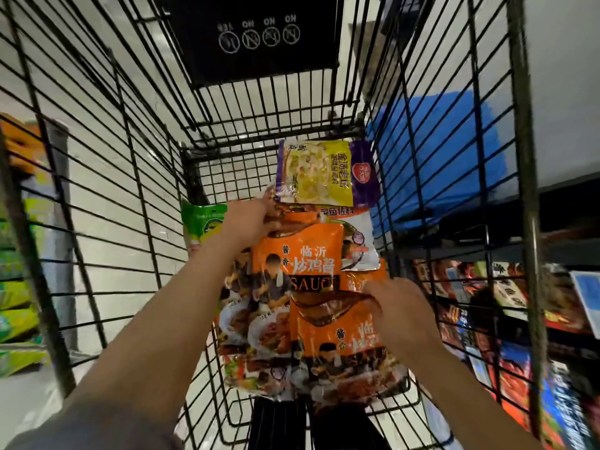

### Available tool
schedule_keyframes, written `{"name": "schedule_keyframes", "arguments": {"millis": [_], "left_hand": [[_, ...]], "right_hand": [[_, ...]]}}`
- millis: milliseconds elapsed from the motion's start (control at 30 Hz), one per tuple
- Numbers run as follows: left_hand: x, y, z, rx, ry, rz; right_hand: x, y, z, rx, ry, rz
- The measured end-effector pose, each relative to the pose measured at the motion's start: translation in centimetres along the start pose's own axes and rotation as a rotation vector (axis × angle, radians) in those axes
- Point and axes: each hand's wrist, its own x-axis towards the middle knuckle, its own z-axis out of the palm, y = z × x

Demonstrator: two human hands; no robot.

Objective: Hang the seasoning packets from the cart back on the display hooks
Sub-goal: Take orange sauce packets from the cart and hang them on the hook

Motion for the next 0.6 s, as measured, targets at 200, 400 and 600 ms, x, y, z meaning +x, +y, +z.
{"name": "schedule_keyframes", "arguments": {"millis": [200, 400, 600], "left_hand": [[-7.8, 4.1, -4.0, -0.027, 0.007, 0.141], [-14.1, 6.9, -2.2, 0.111, 0.034, 0.188], [-18.1, 6.9, -0.2, -0.009, 0.142, 0.054]], "right_hand": [[-0.9, -1.1, -2.2, 0.038, -0.117, -0.042], [-4.2, -1.8, -2.4, -0.061, -0.117, -0.05], [-8.2, -3.2, -2.5, -0.145, 0.004, -0.105]]}}
